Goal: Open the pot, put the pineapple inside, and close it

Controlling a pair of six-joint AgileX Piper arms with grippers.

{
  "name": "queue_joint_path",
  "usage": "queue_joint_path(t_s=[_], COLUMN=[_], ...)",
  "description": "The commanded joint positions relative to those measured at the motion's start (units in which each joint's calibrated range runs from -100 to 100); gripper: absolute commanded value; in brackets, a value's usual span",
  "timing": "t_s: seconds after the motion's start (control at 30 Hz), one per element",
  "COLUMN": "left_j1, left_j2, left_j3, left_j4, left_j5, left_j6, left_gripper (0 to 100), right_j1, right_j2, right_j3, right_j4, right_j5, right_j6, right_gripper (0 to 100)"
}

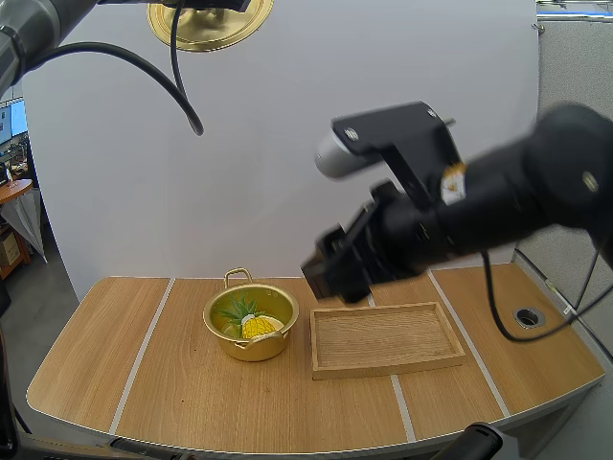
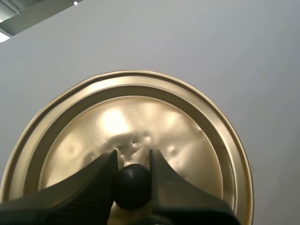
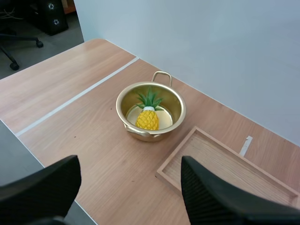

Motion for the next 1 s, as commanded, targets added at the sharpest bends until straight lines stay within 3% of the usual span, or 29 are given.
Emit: queue_joint_path(t_s=[0.0, 0.33, 0.37, 0.5, 0.63, 0.97], left_j1=[-0.08, -0.08, -0.08, -0.08, -0.08, -0.08], left_j2=[-0.3, -0.3, -0.3, -0.3, -0.3, -0.3], left_j3=[-0.5, -0.5, -0.5, -0.5, -0.5, -0.5], left_j4=[0.0, 0.0, 0.0, 0.0, 0.0, 0.0], left_j5=[-2.0, -2.0, -2.0, -2.0, -2.0, -2.0], left_j6=[-0.6, -0.6, -0.6, -0.6, -0.6, -0.6], left_gripper=[0, 0, 0, 0, 0, 0], right_j1=[-0.1, -0.1, -0.1, -0.1, -0.3, -0.3], right_j2=[-4.9, -14.7, -15.0, -15.5, -15.6, -15.6], right_j3=[1.9, 5.1, 5.2, 6.7, 7.3, 7.3], right_j4=[-1.6, -5.5, -5.5, -5.7, -7.6, -5.6], right_j5=[4.6, 4.6, 4.6, 4.6, 4.6, 4.6], right_j6=[0.9, 4.4, 4.6, 4.6, 5.0, 5.0], right_gripper=[100, 100, 86, 0, 0, 0])
